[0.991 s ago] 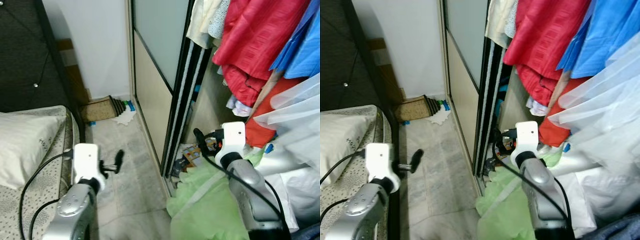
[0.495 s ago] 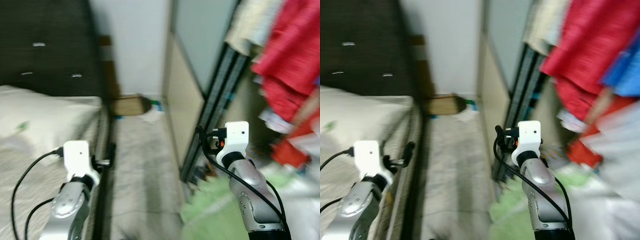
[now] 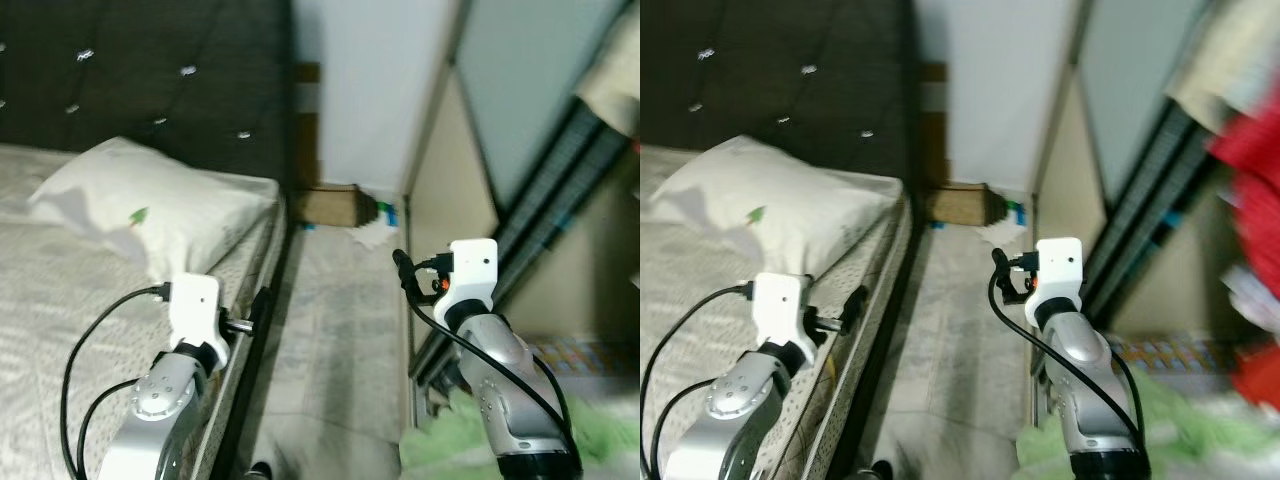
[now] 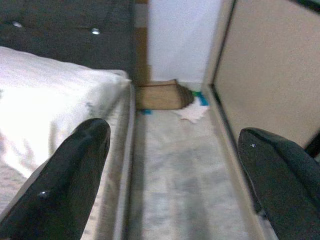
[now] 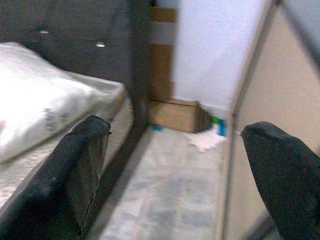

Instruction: Clean up the room

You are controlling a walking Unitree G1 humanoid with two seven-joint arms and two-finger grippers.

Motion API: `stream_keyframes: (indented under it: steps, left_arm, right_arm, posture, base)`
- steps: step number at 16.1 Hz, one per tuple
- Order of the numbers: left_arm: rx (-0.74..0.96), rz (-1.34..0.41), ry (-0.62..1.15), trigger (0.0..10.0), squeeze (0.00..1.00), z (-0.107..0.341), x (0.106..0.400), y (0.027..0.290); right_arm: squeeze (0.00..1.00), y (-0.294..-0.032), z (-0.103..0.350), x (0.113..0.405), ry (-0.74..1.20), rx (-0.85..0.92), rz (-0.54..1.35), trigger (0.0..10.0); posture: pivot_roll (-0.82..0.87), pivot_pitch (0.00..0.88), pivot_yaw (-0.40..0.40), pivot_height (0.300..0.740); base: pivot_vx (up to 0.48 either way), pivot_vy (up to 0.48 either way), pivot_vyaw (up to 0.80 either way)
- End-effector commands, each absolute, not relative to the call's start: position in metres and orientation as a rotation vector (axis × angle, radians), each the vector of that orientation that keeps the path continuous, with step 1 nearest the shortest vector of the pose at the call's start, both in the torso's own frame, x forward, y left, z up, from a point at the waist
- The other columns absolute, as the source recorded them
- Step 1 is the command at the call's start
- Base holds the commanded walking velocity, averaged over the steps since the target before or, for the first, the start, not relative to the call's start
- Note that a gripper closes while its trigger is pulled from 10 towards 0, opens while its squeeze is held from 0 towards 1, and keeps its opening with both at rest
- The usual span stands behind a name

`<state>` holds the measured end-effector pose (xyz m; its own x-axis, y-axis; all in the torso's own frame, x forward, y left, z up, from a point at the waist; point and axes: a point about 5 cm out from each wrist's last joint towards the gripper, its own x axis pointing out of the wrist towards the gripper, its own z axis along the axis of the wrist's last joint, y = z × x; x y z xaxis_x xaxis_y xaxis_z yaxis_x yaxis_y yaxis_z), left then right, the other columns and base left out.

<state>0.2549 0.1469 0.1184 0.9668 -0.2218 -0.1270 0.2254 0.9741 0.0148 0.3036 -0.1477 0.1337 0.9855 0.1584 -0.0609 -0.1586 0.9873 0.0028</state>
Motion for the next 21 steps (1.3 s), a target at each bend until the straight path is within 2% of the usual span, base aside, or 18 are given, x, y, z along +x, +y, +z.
stream_keyframes:
  steps: [1, 5, 8, 12, 21]
  left_arm:
    - [0.048, -0.236, 0.099, 10.0, 0.00, 0.123, 0.255, 0.145]
    - [0.038, -0.171, 0.048, 10.0, 0.00, 0.126, 0.251, 0.147]
    - [-0.043, -0.068, 0.056, 10.0, 0.00, 0.124, 0.254, 0.157]
    - [-0.021, -0.074, 0.055, 10.0, 0.00, 0.124, 0.256, 0.156]
    - [-0.062, -0.071, 0.069, 10.0, 0.00, 0.122, 0.263, 0.157]
  right_arm:
    - [0.00, -0.154, 0.137, 0.304, 0.048, -0.013, 0.150, 10.0]
    - [0.00, -0.158, 0.135, 0.301, 0.049, -0.021, 0.140, 10.0]
    - [0.00, -0.161, 0.130, 0.304, 0.064, -0.022, 0.124, 10.0]
    - [0.00, -0.151, 0.133, 0.309, 0.038, -0.016, 0.149, 10.0]
    - [0.00, -0.147, 0.130, 0.309, 0.033, -0.007, 0.164, 10.0]
  posture:
    - [-0.01, 0.114, -0.051, 0.740]
    - [-0.02, 0.076, -0.071, 0.740]
    - [0.00, 0.057, -0.090, 0.740]
    - [0.00, 0.055, -0.067, 0.740]
    - [-0.01, 0.051, -0.046, 0.740]
  base:
    - [0.000, 0.000, 0.80]
    - [0.000, 0.000, 0.80]
    - [0.000, 0.000, 0.80]
    - [0.000, 0.000, 0.80]
    - [0.000, 0.000, 0.80]
